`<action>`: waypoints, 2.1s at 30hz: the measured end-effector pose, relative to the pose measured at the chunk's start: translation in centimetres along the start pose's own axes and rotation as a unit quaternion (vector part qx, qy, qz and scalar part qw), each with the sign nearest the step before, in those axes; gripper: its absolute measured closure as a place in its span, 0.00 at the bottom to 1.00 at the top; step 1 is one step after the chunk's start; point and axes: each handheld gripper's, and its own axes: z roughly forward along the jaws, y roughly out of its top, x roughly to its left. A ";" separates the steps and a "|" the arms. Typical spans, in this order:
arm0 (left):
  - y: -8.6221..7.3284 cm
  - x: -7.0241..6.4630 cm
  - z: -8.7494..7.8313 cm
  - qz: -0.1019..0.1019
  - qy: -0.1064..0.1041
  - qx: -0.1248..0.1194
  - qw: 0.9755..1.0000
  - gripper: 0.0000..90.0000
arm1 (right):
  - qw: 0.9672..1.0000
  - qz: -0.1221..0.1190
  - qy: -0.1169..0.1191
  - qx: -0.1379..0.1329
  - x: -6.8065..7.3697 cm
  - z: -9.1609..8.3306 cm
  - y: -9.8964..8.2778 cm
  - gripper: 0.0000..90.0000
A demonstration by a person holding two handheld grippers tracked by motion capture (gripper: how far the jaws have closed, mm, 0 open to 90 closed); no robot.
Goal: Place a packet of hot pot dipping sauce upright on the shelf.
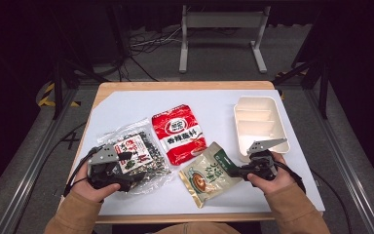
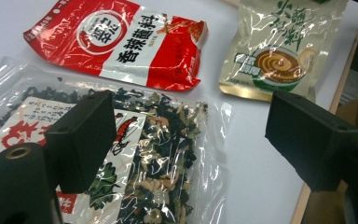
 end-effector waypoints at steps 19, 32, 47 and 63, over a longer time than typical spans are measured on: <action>-0.4 0.8 -0.6 -0.014 0.014 -0.006 1.000 0.18 | 0.996 -0.071 -0.042 -0.019 0.6 -4.2 3.7 1.00; -0.7 1.3 -0.9 -0.026 0.022 -0.013 0.999 0.18 | 0.995 -0.081 -0.051 -0.035 0.2 -5.8 4.9 1.00; -1.1 1.7 -1.6 -0.026 0.058 -0.022 0.998 0.10 | 0.991 -0.115 -0.067 -0.025 0.2 -7.8 7.8 1.00; -1.9 2.1 -2.4 -0.033 0.075 -0.022 0.996 0.09 | 0.984 -0.153 -0.088 -0.021 -0.9 -9.8 11.0 1.00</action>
